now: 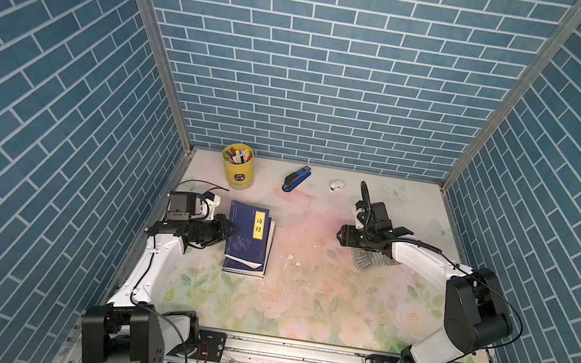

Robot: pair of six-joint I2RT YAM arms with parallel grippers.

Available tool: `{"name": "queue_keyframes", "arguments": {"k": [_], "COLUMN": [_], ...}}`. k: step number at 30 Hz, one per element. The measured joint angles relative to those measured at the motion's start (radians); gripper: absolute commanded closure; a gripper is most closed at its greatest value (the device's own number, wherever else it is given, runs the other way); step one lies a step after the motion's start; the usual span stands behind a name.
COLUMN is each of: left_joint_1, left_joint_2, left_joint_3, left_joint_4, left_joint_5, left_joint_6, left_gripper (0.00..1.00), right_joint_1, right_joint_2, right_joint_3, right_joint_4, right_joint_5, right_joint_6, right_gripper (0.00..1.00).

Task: Wipe the cover of the book
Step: Place the book on the book.

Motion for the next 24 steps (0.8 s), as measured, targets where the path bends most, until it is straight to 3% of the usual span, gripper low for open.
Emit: {"name": "queue_keyframes", "arguments": {"k": [24], "left_joint_1": [-0.025], "left_joint_2": [0.147], "left_joint_3": [0.004], "left_joint_4": [-0.027], "left_joint_5": [-0.164], "left_joint_6": [0.074], "left_gripper": [0.99], "right_joint_1": [-0.008], "right_joint_2": [0.019], "right_joint_3": [0.000], "right_joint_4": [0.007], "right_joint_5": [-0.011], "right_joint_6": [-0.001], "right_gripper": [0.32]}}
